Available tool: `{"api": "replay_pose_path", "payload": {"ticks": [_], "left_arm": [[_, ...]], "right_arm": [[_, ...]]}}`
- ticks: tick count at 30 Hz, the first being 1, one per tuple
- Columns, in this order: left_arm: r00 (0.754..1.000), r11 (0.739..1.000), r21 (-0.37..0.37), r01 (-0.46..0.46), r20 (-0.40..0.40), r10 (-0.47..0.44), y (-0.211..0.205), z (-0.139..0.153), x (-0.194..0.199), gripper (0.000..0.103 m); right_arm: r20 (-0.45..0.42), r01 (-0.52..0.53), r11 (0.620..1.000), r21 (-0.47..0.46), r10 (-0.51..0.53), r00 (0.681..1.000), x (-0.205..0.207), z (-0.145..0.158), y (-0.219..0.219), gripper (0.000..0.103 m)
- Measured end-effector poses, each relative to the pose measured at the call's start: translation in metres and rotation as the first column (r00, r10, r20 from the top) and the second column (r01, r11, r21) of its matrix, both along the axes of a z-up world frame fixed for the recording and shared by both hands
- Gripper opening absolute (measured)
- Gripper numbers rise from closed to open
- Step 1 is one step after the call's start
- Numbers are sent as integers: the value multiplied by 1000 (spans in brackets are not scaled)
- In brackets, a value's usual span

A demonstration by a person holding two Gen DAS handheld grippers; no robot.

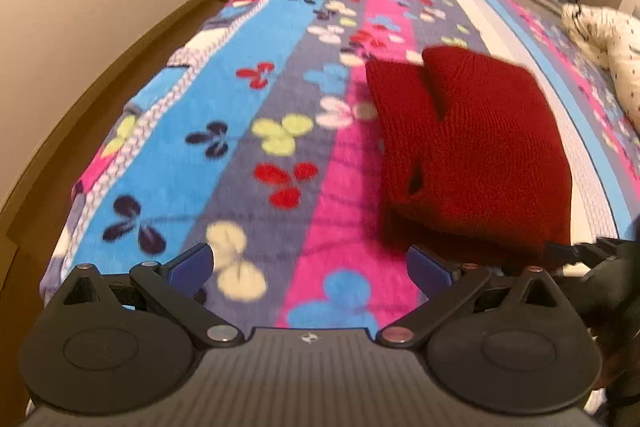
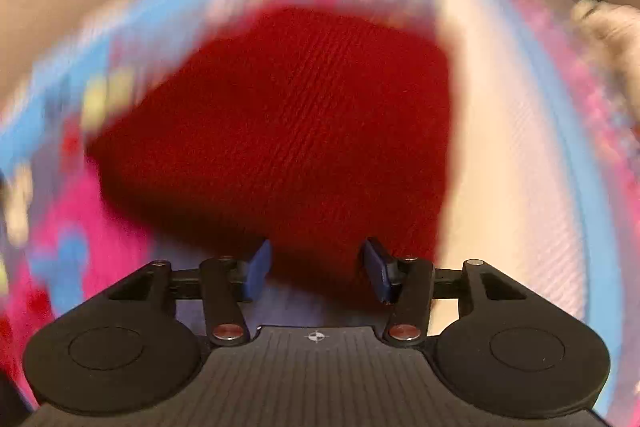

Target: Fold small clothes

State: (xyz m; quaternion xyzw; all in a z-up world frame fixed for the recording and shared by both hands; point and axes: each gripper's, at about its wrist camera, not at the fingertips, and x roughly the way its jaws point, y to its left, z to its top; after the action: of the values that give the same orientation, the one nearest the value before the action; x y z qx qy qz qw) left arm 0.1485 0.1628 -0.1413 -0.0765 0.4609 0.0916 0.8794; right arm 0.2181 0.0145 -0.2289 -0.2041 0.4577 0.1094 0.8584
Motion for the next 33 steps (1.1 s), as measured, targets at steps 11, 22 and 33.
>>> {"api": "replay_pose_path", "payload": {"ticks": [11,22,33], "left_arm": [[998,998,45,54,11,-54,-38,44,-32,103],[993,988,121,92,63,-100,-81,95,-90,103],[991,985,130,113,54,-121,-92,94,-88,103]], "right_arm": [[247,-54,937,346,-35,969,-156,151,-56,77],[300,-51,940,336,-56,952,-216,184,-95,81],[284,-24,945,326,-73,956,-208,179,-100,81]]}}
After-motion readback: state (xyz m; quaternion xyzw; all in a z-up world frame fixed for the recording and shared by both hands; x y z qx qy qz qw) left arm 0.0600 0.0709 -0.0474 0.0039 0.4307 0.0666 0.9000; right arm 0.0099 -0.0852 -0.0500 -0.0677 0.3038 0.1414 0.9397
